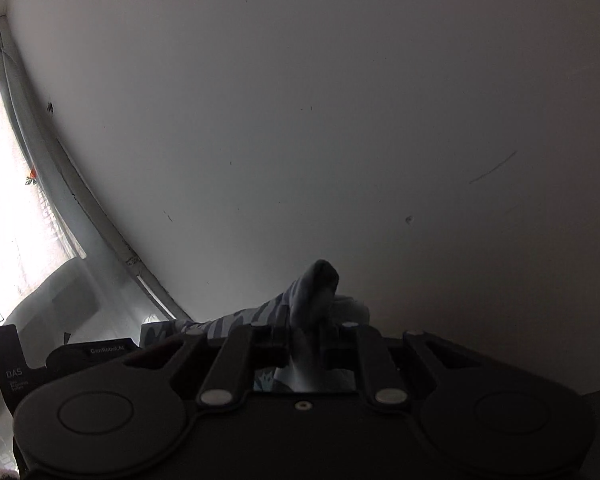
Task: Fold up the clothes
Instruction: 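Carry the folded shirt with both tools onto the clothes pile and release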
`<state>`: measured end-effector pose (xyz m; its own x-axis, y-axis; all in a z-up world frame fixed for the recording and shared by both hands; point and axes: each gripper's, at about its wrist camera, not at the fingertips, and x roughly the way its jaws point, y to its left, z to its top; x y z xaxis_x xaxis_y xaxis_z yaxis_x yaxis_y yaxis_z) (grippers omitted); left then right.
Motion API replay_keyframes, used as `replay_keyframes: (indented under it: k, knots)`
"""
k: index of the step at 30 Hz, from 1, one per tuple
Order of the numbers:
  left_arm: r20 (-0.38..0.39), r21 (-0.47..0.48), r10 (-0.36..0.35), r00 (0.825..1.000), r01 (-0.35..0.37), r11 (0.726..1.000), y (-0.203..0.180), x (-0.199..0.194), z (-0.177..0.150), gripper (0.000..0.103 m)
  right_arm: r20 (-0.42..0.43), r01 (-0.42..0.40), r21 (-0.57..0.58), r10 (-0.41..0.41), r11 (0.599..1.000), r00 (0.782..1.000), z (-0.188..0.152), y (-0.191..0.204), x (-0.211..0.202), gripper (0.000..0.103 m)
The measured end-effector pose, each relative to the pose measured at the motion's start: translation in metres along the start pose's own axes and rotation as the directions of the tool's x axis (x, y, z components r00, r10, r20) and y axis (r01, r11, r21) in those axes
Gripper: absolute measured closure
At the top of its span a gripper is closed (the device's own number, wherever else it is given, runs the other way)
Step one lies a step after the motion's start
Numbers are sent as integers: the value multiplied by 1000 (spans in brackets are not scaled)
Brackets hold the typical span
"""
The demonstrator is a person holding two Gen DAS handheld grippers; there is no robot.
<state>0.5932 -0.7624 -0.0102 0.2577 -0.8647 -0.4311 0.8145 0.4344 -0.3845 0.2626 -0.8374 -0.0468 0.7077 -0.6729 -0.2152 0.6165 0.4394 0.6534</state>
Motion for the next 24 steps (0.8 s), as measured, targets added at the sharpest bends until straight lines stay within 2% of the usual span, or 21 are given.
replay_keyframes:
  k: [4, 8, 11, 13, 17, 18, 20, 22, 23, 24]
  knots:
    - [-43, -94, -41, 998, 37, 995, 29, 38, -13, 84, -53, 78, 23, -77, 997, 996, -14, -21, 32, 89]
    - [-77, -216, -58, 995, 40, 976, 56, 65, -29, 80, -80, 125, 15, -124, 992, 989, -28, -27, 49, 87]
    - [-73, -280, -80, 994, 57, 958, 74, 76, -35, 79, -97, 142, 29, -139, 989, 986, -34, -30, 58, 87]
    - [-72, -284, -80, 994, 56, 957, 77, 78, -37, 78, -110, 144, 50, -138, 988, 984, -34, -34, 62, 87]
    - [-81, -274, -62, 995, 38, 961, 77, 80, -39, 74, -90, 157, -17, -158, 988, 983, -40, -27, 63, 86]
    - [-87, -273, -47, 995, 22, 962, 77, 80, -38, 70, -95, 160, -30, -162, 987, 982, -39, -25, 63, 85]
    - [-98, -275, -19, 995, -9, 961, 76, 78, -36, 55, -110, 164, -58, -169, 985, 979, -35, -22, 62, 84]
    - [-87, -258, 3, 996, -25, 966, 74, 71, -35, 45, -123, 162, -92, -173, 983, 977, -29, -19, 63, 77]
    - [-77, -247, 18, 997, -36, 968, 73, 66, -34, 40, -130, 162, -98, -174, 982, 976, -26, -19, 61, 66]
    - [-69, -234, 38, 997, -53, 971, 72, 61, -33, 29, -138, 162, -100, -175, 982, 975, -23, -20, 59, 61]
